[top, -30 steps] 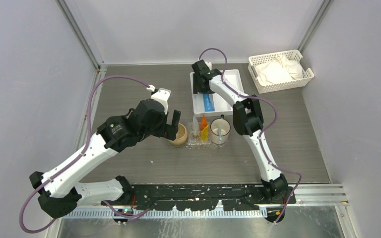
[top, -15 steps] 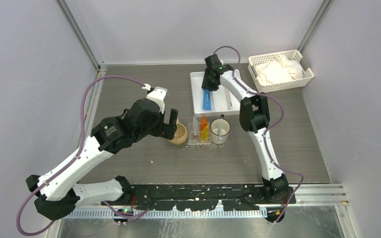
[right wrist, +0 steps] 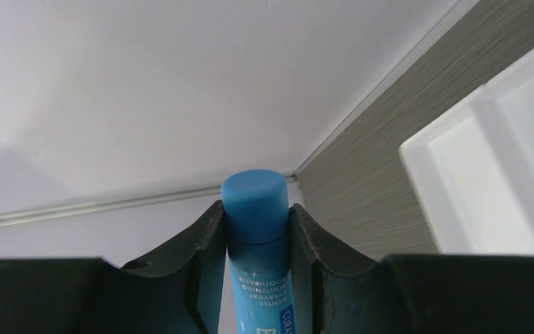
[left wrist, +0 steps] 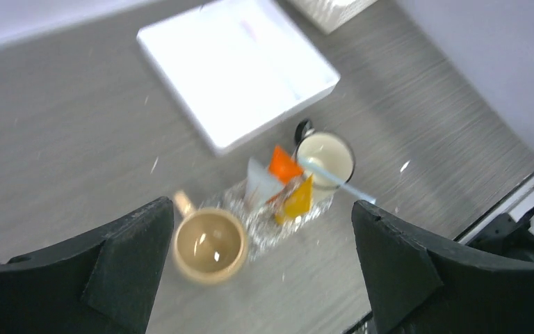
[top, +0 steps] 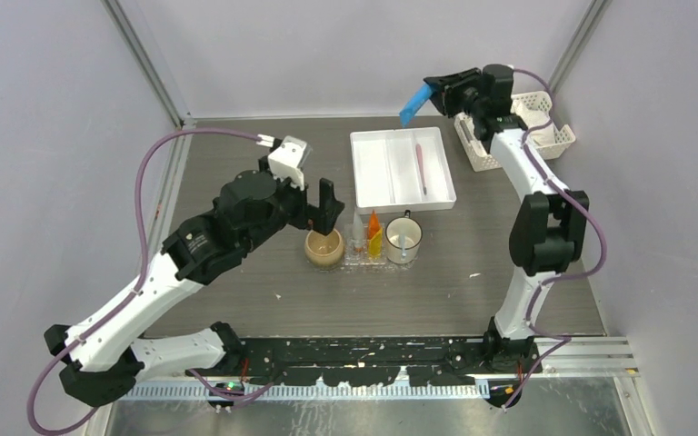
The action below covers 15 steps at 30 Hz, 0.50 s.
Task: Prepare toiletry sets of a toothbrush and toothpaste on the tray
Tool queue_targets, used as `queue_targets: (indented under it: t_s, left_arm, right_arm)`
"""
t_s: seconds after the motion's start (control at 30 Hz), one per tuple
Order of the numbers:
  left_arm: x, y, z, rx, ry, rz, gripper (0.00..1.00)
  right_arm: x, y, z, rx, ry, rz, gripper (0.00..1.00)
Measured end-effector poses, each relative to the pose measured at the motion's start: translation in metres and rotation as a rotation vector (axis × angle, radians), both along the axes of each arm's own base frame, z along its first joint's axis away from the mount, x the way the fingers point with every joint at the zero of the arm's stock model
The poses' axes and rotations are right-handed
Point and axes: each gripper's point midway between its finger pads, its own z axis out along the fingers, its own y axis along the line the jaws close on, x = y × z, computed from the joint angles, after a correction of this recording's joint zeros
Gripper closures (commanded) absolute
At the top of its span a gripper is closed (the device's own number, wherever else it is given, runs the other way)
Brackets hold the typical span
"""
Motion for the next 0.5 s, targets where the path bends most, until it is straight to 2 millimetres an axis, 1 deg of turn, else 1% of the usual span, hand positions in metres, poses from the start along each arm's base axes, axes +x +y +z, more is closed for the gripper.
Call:
queue_targets:
  t_s: [0.03,0.1,0.13,0.2,0.23,0.3,0.33,0.4,0.43,0.5]
  left_arm:
    - [0.003,-0.007,0.006,-0.012,-0.029,-0.023,0.00]
    - [0.010,-0.023,0.020,-0.042,-0.094,-0.068,0.00]
    - [0.015,-0.033,0.026,-0.060,-0.129,-0.089,0.00]
    - [0.022,-0.046,0.032,-0.078,-0.182,-0.124,0.00]
    - [0.024,-0.051,0.033,-0.083,-0.197,-0.134,0.00]
    - [0.030,-0.063,0.033,-0.086,-0.234,-0.159,0.00]
    - [0.034,-0.068,0.032,-0.084,-0.249,-0.168,0.00]
    - [0.040,-0.078,0.031,-0.082,-0.275,-0.184,0.00]
    - [0.041,-0.081,0.030,-0.084,-0.283,-0.190,0.00]
    - [0.044,-0.086,0.023,-0.087,-0.306,-0.198,0.00]
  right_arm:
    - [-0.010,0.007,0.009,0.070,-0.016,-0.001,0.93]
    - [-0.030,0.021,0.012,0.175,-0.007,0.005,0.93]
    - [-0.038,0.026,0.010,0.217,0.009,0.005,0.93]
    - [-0.060,0.037,-0.006,0.292,0.072,0.001,0.93]
    - [-0.067,0.040,-0.010,0.308,0.090,-0.003,0.93]
    - [-0.087,0.044,-0.020,0.345,0.141,-0.022,0.93]
    - [-0.095,0.044,-0.020,0.359,0.151,-0.033,0.93]
    - [-0.110,0.040,-0.009,0.381,0.143,-0.053,0.93]
    - [-0.117,0.037,0.003,0.392,0.120,-0.063,0.93]
    - [-0.132,0.032,0.034,0.416,0.058,-0.071,0.93]
